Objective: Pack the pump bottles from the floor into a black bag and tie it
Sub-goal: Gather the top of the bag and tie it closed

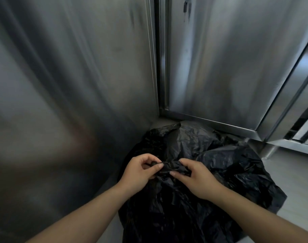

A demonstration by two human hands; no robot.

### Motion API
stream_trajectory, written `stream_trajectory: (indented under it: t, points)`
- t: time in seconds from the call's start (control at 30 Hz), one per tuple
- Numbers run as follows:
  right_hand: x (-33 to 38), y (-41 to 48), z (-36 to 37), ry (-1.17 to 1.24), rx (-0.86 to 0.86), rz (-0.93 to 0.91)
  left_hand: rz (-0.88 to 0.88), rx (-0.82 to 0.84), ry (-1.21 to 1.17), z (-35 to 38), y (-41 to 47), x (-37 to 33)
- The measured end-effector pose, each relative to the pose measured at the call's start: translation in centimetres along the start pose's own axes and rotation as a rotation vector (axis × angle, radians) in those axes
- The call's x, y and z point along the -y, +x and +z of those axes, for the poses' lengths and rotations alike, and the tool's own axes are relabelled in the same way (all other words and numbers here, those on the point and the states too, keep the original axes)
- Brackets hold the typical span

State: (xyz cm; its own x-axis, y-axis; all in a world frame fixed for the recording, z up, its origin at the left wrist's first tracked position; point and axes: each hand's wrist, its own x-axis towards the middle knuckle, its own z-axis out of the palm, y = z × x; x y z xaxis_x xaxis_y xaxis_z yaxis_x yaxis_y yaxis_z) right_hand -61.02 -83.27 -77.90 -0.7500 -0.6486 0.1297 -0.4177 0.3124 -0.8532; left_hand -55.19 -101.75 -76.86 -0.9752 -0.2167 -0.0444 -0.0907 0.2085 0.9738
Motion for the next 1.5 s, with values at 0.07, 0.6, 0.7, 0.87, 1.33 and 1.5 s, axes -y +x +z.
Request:
stream_trajectory:
  t: [0.07, 0.6, 0.7, 0.87, 1.33, 1.5]
  points:
    - [-0.1, 0.2, 0.5, -0.012, 0.029, 0.011, 0.013, -0.021, -0.024, -0.2, 0.5, 0.0]
    - [-0.9, -1.3, -1.2, -0.181, 0.008, -0.008, -0.043, 0.161, 0.083, 1.1, 0.2, 1.2]
    - [-1.1, -2.0, -0.5, -0.162, 0.082, -0.013, -0.064, 0.169, 0.09, 1.3, -0.1, 2.0]
    - [-1.9, -2.1, 0.2, -0.206, 0.129, 0.05, -0.093, 0.17, 0.108, 1.0, -0.4, 3.7]
    - [-3.7, -3.1, -0.4, -0.079, -0.113, 0.178, -0.316, -0.07, 0.775, -2.3, 1.3, 11.4]
    - [-5.2, -4.3, -1.7, -0.139, -0.22, 0.201, -0.521, -0.04, 0.635, -2.2, 2.1, 12.8]
